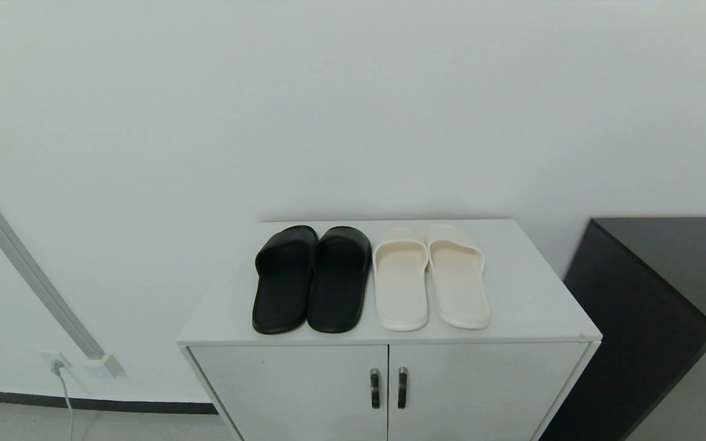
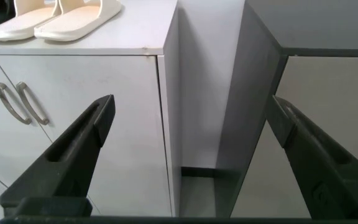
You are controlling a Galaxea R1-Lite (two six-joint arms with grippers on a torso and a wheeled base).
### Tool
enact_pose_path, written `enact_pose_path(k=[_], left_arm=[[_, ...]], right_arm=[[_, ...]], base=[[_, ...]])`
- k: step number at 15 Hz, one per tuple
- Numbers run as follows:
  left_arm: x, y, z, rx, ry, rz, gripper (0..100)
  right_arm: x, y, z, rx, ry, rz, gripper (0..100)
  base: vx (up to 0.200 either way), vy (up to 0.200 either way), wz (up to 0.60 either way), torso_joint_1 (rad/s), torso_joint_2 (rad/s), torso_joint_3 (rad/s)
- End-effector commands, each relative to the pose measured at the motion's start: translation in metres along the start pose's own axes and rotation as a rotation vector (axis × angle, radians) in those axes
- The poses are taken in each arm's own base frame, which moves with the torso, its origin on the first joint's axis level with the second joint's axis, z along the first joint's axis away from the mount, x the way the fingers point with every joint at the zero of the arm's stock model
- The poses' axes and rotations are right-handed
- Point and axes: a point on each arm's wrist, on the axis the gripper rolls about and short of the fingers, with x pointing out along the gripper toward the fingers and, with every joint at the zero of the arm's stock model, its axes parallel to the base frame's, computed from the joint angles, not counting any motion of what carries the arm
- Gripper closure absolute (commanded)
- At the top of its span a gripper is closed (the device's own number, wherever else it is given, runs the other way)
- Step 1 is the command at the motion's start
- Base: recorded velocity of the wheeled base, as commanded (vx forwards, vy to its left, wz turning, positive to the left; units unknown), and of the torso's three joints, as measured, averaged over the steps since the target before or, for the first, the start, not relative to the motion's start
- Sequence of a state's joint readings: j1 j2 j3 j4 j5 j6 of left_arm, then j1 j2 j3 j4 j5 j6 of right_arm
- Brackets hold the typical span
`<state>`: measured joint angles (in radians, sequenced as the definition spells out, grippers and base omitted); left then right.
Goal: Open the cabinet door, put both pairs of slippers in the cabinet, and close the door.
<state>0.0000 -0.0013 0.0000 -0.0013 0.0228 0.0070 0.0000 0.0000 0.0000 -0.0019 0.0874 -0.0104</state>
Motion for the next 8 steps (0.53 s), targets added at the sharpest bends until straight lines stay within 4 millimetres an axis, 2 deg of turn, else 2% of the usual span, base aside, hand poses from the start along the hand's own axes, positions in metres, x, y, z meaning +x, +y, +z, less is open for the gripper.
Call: enact_pose_path(k=[1,2,3,4,5,6,8], left_arm=[[0.0,0.0,0.0,0.001,0.001,0.0,100],[0.0,0.0,0.0,0.002,0.001,0.0,100],[0.0,0.0,0.0,0.005,0.001,-0.003,100],[0.0,0.0,0.0,0.011,0.002,-0.004,100],[0.0,0.0,0.0,0.019,0.003,-0.003,100],[0.0,0.0,0.0,0.019,0.003,-0.003,100],[0.0,0.0,0.0,0.019,0.003,-0.003,100]], right_arm=[[0.0,0.0,0.0,-0.001,-0.003,0.001,0],[0.0,0.0,0.0,-0.002,0.002,0.005,0],[-0.003,0.0,0.017,0.016,-0.056,-0.003,0],[-0.012,0.0,0.049,0.079,-0.142,0.003,0],[-0.017,0.001,0.077,0.151,-0.147,0.018,0],[-0.007,0.002,0.079,0.052,0.038,0.09,0],[0.021,0.002,0.083,0.078,0.211,0.209,0]], base=[[0.0,0.0,0.0,0.0,0.0,0.0],[0.0,0.0,0.0,0.0,0.0,0.0],[0.0,0.0,0.0,0.0,0.0,0.0],[0.0,0.0,0.0,0.0,0.0,0.0],[0.0,0.0,0.0,0.0,0.0,0.0],[0.0,0.0,0.0,0.0,0.0,0.0],[0.0,0.0,0.0,0.0,0.0,0.0]])
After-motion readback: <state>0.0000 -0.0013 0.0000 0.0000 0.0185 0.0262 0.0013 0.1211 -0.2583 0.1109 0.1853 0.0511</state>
